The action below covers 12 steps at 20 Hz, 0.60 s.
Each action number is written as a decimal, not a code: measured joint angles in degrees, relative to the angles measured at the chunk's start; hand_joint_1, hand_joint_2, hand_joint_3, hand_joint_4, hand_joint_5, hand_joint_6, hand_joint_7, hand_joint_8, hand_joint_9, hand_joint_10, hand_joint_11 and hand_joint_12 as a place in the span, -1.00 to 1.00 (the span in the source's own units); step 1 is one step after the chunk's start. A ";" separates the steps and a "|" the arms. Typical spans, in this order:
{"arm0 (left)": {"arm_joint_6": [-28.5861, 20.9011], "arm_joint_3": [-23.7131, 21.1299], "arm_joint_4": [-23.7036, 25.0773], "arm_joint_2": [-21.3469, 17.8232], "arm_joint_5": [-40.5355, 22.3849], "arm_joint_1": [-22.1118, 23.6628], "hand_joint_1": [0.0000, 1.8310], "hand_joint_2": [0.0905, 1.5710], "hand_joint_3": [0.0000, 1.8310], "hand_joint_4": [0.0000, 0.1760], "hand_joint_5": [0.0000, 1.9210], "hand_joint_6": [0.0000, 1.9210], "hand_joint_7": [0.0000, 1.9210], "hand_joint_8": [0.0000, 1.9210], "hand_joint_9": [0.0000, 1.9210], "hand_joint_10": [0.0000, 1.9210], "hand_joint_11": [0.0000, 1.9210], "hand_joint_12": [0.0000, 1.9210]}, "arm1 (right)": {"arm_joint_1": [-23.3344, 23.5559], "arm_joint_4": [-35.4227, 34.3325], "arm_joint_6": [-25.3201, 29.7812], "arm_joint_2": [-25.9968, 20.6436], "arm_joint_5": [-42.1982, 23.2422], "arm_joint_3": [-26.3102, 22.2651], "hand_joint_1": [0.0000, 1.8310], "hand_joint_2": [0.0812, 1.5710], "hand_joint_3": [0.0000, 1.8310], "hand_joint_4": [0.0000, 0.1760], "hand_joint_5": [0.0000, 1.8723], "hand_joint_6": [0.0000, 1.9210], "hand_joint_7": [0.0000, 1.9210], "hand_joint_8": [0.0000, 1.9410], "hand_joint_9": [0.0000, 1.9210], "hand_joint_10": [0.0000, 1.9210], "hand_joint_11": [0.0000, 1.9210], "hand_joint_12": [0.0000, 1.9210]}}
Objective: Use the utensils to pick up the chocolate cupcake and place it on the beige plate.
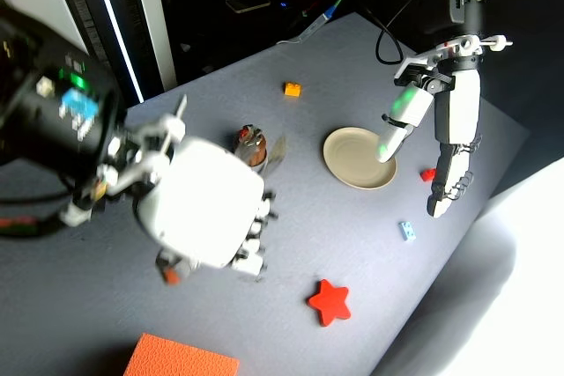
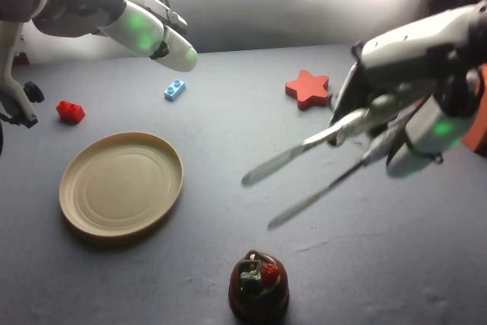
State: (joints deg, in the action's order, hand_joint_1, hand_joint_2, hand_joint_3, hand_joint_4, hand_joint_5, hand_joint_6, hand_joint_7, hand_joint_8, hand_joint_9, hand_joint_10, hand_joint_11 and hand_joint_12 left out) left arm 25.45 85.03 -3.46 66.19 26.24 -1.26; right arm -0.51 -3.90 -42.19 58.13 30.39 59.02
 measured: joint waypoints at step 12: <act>0.00 0.00 -0.04 0.00 0.13 0.13 -0.43 0.49 -1.00 -1.00 -0.85 -1.00 -0.89 -1.00 -0.91 -1.00 -1.00 -0.80 | -1.60 10.58 7.82 -0.66 -0.48 -4.35 0.45 0.49 -1.00 -1.00 -0.12 -0.99 -0.18 0.35 -0.39 -0.07 -0.64 0.45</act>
State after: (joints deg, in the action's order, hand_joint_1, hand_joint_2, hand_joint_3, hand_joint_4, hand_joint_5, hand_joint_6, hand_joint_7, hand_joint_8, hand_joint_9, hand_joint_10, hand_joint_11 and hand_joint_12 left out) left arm 25.45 85.03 -3.51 66.19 26.37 -1.13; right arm -2.11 6.68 -34.37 57.47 29.91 54.68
